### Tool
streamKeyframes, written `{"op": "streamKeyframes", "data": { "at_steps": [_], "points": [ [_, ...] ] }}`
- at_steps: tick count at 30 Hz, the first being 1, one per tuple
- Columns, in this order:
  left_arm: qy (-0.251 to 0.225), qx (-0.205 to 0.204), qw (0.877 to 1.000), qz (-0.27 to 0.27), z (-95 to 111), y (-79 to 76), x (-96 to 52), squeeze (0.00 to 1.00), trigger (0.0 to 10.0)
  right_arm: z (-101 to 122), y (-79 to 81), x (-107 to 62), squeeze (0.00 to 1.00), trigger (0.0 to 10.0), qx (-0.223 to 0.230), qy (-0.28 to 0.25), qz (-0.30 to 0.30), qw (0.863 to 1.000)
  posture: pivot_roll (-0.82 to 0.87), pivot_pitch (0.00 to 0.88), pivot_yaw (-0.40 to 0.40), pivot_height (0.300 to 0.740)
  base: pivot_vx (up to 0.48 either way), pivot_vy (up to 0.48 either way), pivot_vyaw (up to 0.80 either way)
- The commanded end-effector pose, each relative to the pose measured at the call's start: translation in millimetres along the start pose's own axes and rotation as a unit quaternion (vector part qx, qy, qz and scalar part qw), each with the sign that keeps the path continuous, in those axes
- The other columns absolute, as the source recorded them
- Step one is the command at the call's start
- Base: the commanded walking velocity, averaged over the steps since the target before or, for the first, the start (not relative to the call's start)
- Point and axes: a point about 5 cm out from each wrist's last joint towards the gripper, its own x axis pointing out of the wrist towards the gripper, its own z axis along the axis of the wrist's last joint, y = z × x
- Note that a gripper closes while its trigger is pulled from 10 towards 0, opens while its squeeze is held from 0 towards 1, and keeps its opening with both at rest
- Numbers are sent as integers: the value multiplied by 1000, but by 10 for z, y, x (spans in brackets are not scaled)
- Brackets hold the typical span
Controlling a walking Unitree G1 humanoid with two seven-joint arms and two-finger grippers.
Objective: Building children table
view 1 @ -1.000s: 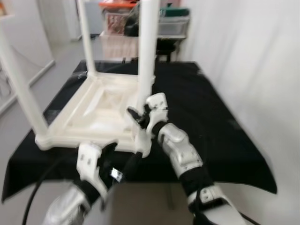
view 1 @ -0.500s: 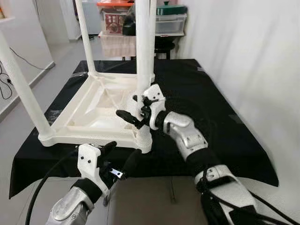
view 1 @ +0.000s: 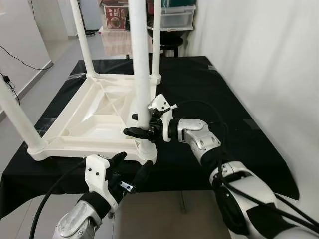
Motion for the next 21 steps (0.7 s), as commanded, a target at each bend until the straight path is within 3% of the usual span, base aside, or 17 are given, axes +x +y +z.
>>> {"op": "streamKeyframes", "data": {
  "at_steps": [1, 3, 6, 7, 8, 9, 10, 11, 12, 13, 14, 17, 18, 21],
  "points": [
    [1, 2, 1000, 1, 13, -30, -21, 0, 10000, -3, -30, -13, 0, 0, 2, 6, -8, 1000, 33, 82, -39, 740, 0, 0, 0],
    [1, 0, 1000, -1, 25, -53, -35, 0, 10000, -88, -95, -135, 0, 0, -20, 31, -29, 999, 43, 93, -45, 740, 0, 0, 0],
    [1, -1, 1000, -1, 27, -58, -38, 0, 10000, -117, -110, -177, 0, 0, -33, 43, -33, 998, 43, 93, -45, 740, 0, 0, 0],
    [1, 0, 1000, -1, 35, -69, -49, 0, 10000, -242, -196, -307, 0, 0, 7, 52, -173, 984, 59, 110, -64, 740, 0, 0, 0],
    [1, 0, 1000, -1, 35, -69, -49, 0, 10000, -242, -196, -307, 0, 0, 7, 52, -173, 984, 59, 110, -64, 740, 0, 0, 0],
    [0, 0, 1000, -1, 40, -71, -56, 0, 10000, -309, -225, -373, 0, 0, 34, 57, -267, 961, 59, 110, -64, 740, 0, 0, 0],
    [0, 0, 1000, -1, 40, -71, -56, 0, 10000, -309, -225, -373, 0, 0, 34, 57, -267, 961, 59, 110, -64, 740, 0, 0, 0],
    [-2, 0, 1000, 1, 59, -58, -67, 0, 10000, -414, -47, -382, 0, 0, 60, 54, -326, 942, 11, 122, -44, 740, 0, 0, 0],
    [-2, 0, 1000, 1, 59, -58, -67, 0, 10000, -414, -47, -382, 0, 0, 60, 54, -326, 942, 11, 122, -44, 740, 0, 0, 0],
    [-4, -2, 1000, 3, 63, -46, -69, 0, 10000, -492, 226, -327, 0, 0, 80, 44, -345, 934, -3, 122, -25, 740, 0, 0, 0],
    [-2, -2, 1000, 3, 56, -39, -67, 0, 10000, -533, 401, -253, 0, 0, 78, 36, -332, 939, 3, 94, -17, 740, 0, 0, 0],
    [0, -2, 1000, 3, 47, -34, -64, 0, 10000, -547, 479, -187, 0, 0, 83, 28, -323, 942, 8, 92, -17, 740, 0, 0, 0],
    [3, -4, 1000, 1, 30, -29, -63, 0, 10000, -535, 464, -98, 0, 0, 68, 23, -308, 949, 14, 93, -14, 740, 0, 0, 0],
    [5, -7, 1000, -4, 21, -33, -58, 0, 10000, -510, 401, -33, 0, 0, 60, 20, -303, 951, 8, 87, -11, 740, 0, 0, 0]
  ]
}}
